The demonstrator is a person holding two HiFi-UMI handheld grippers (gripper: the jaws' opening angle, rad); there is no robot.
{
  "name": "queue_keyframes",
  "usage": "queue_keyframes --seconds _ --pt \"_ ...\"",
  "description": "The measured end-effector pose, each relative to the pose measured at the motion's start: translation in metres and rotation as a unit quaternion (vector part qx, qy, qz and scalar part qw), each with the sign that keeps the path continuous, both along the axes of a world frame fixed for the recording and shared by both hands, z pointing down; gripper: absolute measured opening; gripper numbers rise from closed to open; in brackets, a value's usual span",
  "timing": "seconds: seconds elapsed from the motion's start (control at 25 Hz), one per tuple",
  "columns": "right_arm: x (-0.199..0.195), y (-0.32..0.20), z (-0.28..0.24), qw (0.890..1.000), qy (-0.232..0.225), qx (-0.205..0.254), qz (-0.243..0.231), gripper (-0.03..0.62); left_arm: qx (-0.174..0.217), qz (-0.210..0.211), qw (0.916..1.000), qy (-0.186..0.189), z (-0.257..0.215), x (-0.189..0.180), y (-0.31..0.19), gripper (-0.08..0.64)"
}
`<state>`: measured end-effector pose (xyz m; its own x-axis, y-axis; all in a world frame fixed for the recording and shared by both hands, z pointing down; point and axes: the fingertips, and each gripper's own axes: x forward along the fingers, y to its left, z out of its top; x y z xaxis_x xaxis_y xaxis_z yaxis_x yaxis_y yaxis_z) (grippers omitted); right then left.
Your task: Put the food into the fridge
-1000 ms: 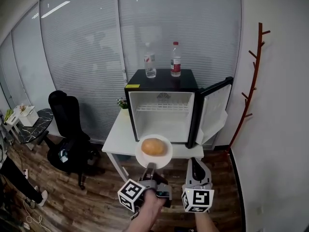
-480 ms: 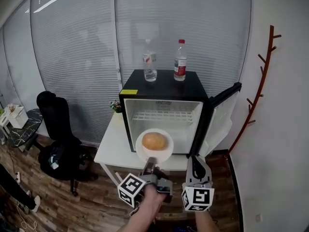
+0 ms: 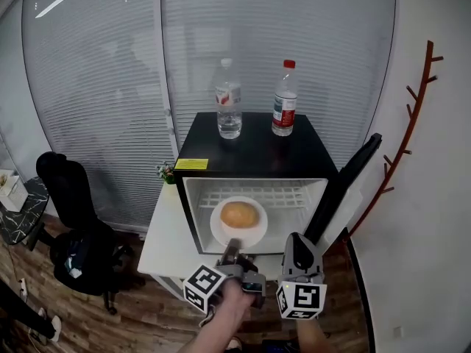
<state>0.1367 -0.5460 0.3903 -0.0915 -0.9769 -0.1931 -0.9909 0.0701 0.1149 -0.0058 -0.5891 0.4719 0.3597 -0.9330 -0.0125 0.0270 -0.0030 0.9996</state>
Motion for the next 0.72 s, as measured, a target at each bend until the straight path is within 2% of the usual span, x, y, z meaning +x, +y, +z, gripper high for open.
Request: queue_keyframes --seconds 0.32,0.72 --pt "0.018 -0.030 0.007 1.000 -0.003 -0.002 0.027 0.028 -0.020 0.036 0.9991 -0.002 0.018 0.027 -0.039 0.034" --pt "0.039 -0.074 0.005 1.000 -0.005 -0.008 0.016 0.028 -0.035 0.039 0.9986 -0.007 0.025 0.062 -0.085 0.034"
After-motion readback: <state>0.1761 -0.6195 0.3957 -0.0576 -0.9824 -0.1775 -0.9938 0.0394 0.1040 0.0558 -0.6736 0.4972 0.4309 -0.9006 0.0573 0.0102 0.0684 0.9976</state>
